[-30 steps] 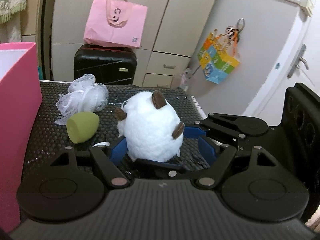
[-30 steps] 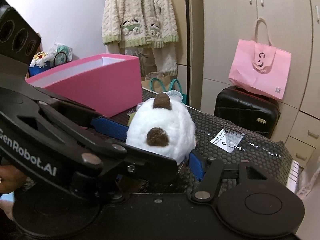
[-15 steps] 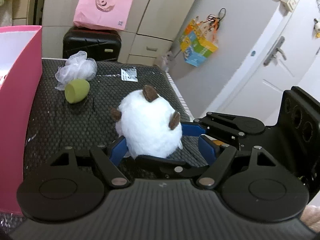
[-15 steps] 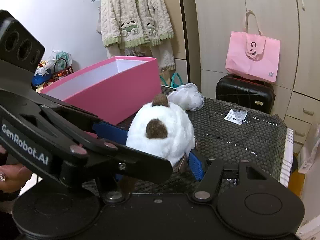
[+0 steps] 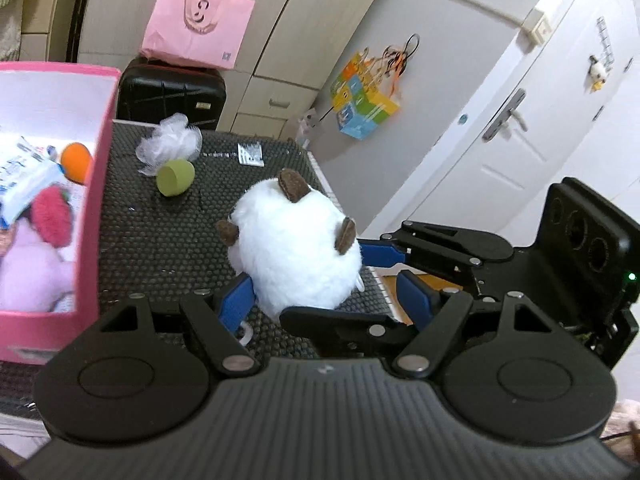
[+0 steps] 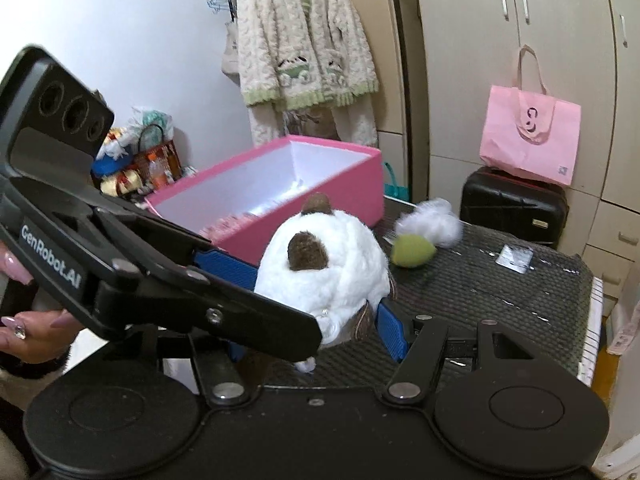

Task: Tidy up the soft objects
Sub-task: 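Carry the plush sheep into the pink shoebox and open both tools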

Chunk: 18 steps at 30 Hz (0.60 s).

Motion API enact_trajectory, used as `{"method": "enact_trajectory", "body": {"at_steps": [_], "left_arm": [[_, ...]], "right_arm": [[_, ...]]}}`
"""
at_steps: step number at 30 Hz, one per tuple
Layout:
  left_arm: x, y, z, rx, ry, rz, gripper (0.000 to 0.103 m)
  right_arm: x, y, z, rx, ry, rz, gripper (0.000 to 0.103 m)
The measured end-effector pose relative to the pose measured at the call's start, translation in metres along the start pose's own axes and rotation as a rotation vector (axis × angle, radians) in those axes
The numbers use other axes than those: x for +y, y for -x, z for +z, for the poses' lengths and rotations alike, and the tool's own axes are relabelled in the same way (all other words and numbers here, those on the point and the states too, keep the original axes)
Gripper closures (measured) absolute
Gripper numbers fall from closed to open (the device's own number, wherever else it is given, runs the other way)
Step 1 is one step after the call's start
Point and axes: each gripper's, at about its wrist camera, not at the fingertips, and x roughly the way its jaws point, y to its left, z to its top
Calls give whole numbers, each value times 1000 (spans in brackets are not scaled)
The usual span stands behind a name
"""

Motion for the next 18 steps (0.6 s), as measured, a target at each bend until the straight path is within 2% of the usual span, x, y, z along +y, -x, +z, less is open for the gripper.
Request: {"method": "enact_trajectory", "body": {"at_steps": [3,8,18], "left_arm": [[1,27,0,-37,-10,-3,27],[6,67,2,-151,-12,47,27],[46,121,28,-281,10,121,26]], "right_arm": [[21,4,12,-13,16,7,35],[49,-3,38,-51,53,15,35],[84,-44,89,-128,129,79,34]]}}
